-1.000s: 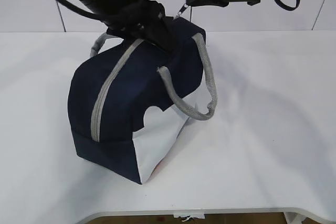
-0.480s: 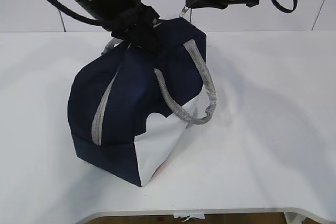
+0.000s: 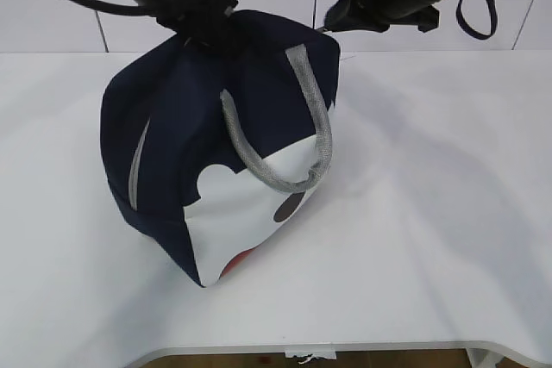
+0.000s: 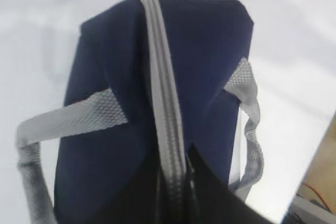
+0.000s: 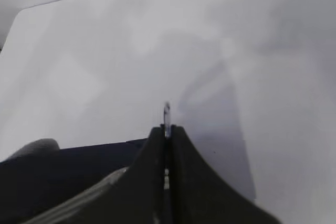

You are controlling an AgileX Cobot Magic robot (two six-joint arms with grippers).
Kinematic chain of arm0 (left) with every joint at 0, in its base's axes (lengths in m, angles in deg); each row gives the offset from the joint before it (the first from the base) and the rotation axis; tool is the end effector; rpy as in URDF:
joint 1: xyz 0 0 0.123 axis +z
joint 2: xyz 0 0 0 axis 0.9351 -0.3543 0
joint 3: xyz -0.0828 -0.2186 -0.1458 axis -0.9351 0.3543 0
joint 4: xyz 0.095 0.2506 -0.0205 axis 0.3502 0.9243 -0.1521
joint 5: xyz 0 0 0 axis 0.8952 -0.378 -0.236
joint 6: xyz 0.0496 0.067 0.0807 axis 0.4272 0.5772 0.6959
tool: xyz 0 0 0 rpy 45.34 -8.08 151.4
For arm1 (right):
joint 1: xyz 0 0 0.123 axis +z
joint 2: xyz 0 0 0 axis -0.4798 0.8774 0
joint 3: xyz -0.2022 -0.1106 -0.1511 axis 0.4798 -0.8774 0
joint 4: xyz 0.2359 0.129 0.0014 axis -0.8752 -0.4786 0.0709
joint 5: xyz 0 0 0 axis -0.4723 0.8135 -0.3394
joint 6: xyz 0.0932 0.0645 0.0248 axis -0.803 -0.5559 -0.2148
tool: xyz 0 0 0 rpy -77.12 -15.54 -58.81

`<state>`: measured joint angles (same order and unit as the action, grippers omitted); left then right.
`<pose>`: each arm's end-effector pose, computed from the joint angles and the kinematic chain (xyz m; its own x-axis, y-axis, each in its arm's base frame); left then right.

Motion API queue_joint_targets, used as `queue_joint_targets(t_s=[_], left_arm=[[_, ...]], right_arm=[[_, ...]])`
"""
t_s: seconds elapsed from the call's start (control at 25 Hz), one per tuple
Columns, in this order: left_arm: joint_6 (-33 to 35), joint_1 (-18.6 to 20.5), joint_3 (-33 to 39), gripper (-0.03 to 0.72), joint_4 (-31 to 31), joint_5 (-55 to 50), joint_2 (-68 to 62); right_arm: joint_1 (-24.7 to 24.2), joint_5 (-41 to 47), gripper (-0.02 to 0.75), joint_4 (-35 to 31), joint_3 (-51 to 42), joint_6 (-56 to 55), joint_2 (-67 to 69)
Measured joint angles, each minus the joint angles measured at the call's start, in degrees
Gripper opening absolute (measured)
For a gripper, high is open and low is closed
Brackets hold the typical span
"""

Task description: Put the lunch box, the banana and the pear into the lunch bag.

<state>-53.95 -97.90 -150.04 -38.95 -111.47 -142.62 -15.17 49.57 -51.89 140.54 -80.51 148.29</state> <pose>0.3551 -0.2411 0.3058 -0.5535 0.5549 -0.6211 0.7786 0.6095 -0.1493 0.4482 0.1412 0.2665 -0.7418 0.2049 -0.6385 -0.1588 0.8715 0.4641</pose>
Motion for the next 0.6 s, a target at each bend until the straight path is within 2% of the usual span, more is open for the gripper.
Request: queue_joint_targets(t_s=[0.16, 0.6], left_arm=[[0.3, 0.0, 0.2, 0.009, 0.7, 3.6, 1.0], [0.6, 0.0, -0.9, 0.009, 1.5, 5.5, 1.3]], right_arm=[[-1.6, -0.4, 0.001, 0.3, 0.0, 0.0, 2.8], [-1.7, -0.9, 0.001, -0.6, 0.4, 0.0, 7.4]])
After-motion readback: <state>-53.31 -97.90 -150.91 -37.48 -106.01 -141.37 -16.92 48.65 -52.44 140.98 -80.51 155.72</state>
